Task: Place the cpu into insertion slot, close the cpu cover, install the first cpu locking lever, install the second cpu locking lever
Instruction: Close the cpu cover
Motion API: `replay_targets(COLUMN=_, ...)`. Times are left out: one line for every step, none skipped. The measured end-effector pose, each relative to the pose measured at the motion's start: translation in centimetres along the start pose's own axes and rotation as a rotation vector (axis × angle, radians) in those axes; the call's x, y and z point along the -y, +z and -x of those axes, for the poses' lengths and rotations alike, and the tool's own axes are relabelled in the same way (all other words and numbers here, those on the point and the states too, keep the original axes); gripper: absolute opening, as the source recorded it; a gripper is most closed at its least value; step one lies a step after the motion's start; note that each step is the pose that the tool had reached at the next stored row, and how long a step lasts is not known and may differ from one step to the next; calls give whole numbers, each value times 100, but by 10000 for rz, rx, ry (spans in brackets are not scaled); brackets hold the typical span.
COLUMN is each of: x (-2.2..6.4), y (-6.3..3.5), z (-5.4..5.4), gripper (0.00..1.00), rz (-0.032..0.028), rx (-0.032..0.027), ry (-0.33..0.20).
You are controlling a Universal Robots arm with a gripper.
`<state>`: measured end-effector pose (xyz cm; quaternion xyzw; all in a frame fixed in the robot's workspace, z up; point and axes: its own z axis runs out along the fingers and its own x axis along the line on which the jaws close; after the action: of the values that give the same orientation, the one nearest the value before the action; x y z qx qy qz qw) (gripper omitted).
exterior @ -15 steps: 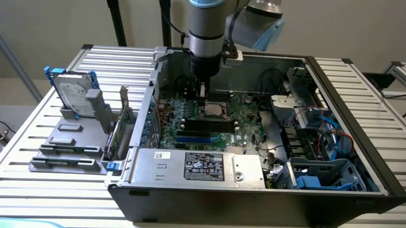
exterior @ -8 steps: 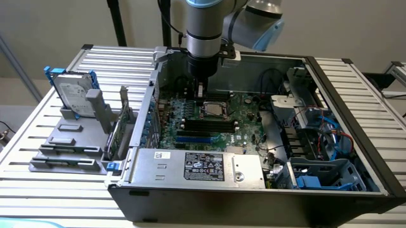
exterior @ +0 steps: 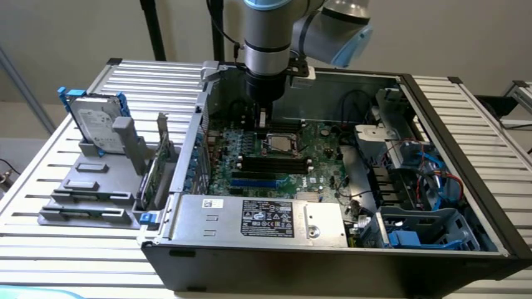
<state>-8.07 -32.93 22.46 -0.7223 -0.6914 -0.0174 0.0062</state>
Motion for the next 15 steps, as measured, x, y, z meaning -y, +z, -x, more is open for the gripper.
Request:
replay_targets(x=0, y=0, z=0, gripper=11, rz=0, rx=-1, ry=-1)
replay_targets(x=0, y=0, z=0, gripper=11, rz=0, rx=-1, ry=0)
replay_targets(x=0, y=0, z=0, gripper=11, rz=0, rx=0, ry=0)
replay_targets(x=-5, y=0, z=0, gripper=11, rz=-1, rx=0, ry=0)
replay_targets(x=-28, y=1, z=-1, gripper=11, rz=-10, rx=0, ry=2)
replay_targets(x=-70, y=1, z=-2, gripper=11, rz=-29, rx=0, ry=2)
replay_targets(x=-119, y=1, z=-4, gripper=11, rz=-51, rx=1, ry=1)
replay_targets(x=-165, y=1, z=-5, gripper=11, rz=-74, rx=3, ry=4)
replay_targets(x=-209, y=-2, z=-6, gripper=11, rz=-95, rx=3, ry=2)
replay_targets(x=-254, y=-6, z=-6, gripper=11, rz=-119, rx=5, ry=4)
replay_targets(x=-299, y=-13, z=-6, gripper=11, rz=-143, rx=7, ry=5)
replay_targets(x=-344, y=-23, z=-6, gripper=11, rz=-165, rx=8, ry=5)
replay_targets(x=-389, y=-34, z=-6, gripper=11, rz=-189, rx=9, ry=7)
replay_targets(x=-436, y=-46, z=-6, gripper=11, rz=-212, rx=9, ry=6)
replay_targets(x=-484, y=-61, z=-6, gripper=11, rz=-234, rx=9, ry=8)
